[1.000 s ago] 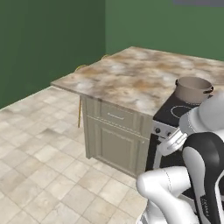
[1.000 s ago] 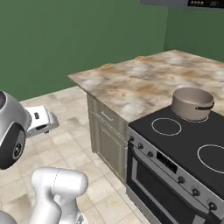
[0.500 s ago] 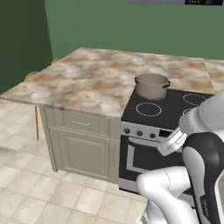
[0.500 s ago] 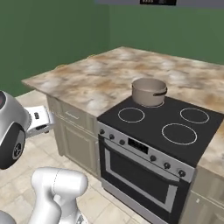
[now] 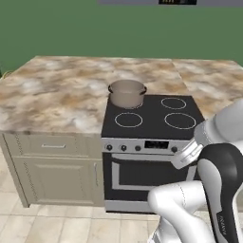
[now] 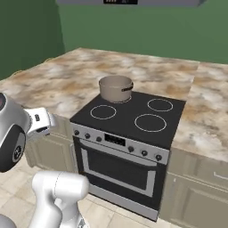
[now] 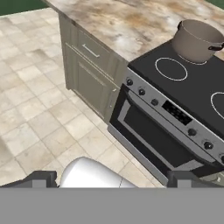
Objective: Move the pot and pan from the stove into the sink.
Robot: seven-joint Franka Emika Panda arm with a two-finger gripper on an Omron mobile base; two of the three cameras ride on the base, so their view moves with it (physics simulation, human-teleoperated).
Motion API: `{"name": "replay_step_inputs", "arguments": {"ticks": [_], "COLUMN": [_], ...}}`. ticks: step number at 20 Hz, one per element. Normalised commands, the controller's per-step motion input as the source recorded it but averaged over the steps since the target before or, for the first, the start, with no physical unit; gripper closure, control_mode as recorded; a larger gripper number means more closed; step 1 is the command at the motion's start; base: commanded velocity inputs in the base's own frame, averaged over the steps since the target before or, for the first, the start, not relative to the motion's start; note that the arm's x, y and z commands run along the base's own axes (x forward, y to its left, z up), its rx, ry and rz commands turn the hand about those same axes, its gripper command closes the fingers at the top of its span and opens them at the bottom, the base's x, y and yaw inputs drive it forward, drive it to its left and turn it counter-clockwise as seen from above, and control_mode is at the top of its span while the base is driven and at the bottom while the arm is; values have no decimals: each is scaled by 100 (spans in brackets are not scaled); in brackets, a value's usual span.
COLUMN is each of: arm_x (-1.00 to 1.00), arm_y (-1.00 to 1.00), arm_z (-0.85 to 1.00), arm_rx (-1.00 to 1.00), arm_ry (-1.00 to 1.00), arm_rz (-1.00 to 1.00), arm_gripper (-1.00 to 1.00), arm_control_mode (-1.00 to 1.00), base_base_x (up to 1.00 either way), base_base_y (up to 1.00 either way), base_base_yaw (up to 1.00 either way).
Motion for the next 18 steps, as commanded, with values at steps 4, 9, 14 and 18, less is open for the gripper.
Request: {"name": "replay_step_inputs", "arguments": {"ticks": [4, 9, 14, 18], "arm_x": [0, 0, 0, 0], "arm_y": [0, 0, 0, 0], "arm_z": [0, 0, 0, 0], "arm_rx": [0, 0, 0, 0], "arm_ry": [0, 0, 0, 0], "arm_rz": [0, 0, 0, 0], "arm_gripper": [-100, -100, -100, -100], "arm_control_mode": [100, 100, 100, 100], "base_base_x": [0, 0, 0, 0], "base_base_y": [-6, -7, -6, 0], "base_base_yaw": [-40, -38, -37, -33]}}
